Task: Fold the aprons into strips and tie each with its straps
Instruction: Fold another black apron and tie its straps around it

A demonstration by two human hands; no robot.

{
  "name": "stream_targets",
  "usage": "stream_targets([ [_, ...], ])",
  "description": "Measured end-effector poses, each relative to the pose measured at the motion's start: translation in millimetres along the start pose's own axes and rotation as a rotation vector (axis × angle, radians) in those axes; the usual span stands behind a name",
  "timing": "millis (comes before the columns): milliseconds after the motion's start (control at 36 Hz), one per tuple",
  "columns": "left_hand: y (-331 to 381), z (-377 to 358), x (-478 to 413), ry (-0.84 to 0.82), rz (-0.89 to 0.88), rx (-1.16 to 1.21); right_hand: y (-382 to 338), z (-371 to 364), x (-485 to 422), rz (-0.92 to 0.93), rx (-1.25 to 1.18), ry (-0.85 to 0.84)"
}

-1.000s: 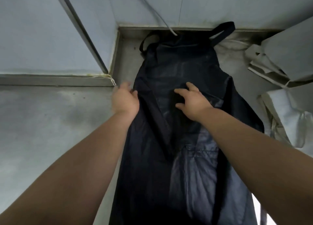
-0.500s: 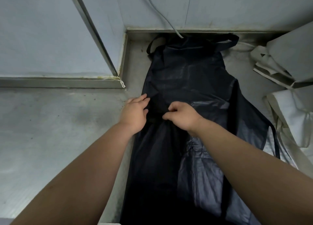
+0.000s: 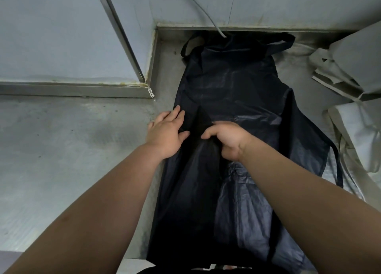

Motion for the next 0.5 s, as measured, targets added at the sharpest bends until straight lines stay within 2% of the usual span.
stream_targets([
  [139,1,-4,0,0.014,0.009,-0.042,-2,1,2,0.067,-0.207,0.025],
  [306,4,-4,0,0.031,0.021,-0.052,-2,0,10,-0.101,-0.120,-0.062],
  [500,7,-6,0,0.037,0.044,-0.043,-1,6,12,0.134,-0.242,0.065],
])
Point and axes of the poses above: each hand's wrist, its own x-axis away from the middle knuckle, its own z-axis out of the back of the hand, y = z × x, the point moved 1 cm from there along -x, towards the middle knuckle, and after that the axes turned 11 degrees about x, right-handed, at the moved point
